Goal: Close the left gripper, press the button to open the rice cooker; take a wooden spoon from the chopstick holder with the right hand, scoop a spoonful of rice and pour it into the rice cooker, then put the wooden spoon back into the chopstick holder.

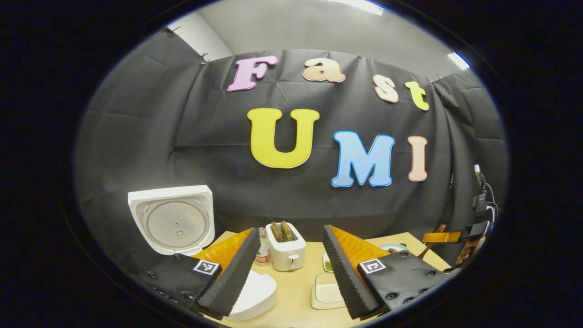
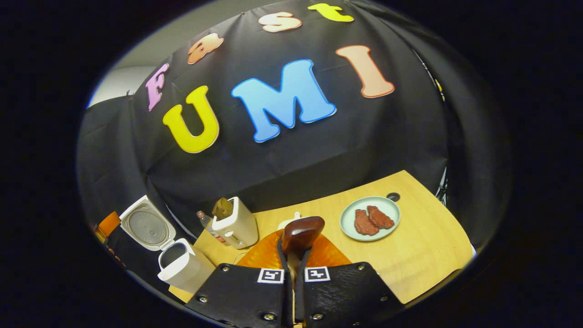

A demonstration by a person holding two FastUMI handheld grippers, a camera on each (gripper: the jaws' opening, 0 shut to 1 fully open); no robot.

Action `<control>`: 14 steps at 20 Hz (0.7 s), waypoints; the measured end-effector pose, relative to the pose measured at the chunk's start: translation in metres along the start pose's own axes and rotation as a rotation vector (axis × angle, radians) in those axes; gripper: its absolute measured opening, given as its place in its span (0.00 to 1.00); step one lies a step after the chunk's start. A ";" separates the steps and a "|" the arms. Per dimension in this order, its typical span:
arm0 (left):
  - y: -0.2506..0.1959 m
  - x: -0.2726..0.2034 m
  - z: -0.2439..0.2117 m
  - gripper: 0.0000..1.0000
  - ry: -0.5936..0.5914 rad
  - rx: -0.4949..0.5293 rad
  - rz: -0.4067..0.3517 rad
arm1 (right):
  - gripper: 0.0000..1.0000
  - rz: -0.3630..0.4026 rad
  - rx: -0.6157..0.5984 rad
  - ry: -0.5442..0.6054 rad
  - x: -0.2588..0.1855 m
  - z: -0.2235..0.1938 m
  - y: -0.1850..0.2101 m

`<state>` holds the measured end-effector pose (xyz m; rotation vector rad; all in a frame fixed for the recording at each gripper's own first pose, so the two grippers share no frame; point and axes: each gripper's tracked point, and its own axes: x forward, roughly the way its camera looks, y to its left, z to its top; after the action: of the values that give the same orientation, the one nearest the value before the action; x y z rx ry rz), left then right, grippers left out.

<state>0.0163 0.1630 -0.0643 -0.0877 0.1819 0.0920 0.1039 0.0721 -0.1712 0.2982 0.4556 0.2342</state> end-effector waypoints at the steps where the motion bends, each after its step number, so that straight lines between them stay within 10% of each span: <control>1: 0.005 -0.003 -0.002 1.00 0.004 -0.003 -0.002 | 0.02 0.022 -0.002 0.015 0.009 -0.007 0.016; 14: 0.066 -0.008 -0.029 0.96 0.057 -0.010 0.018 | 0.03 -0.001 -0.260 0.128 0.147 -0.115 0.081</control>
<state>-0.0028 0.2252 -0.0960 -0.0992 0.2390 0.1089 0.1659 0.2161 -0.3006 0.0281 0.5450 0.3092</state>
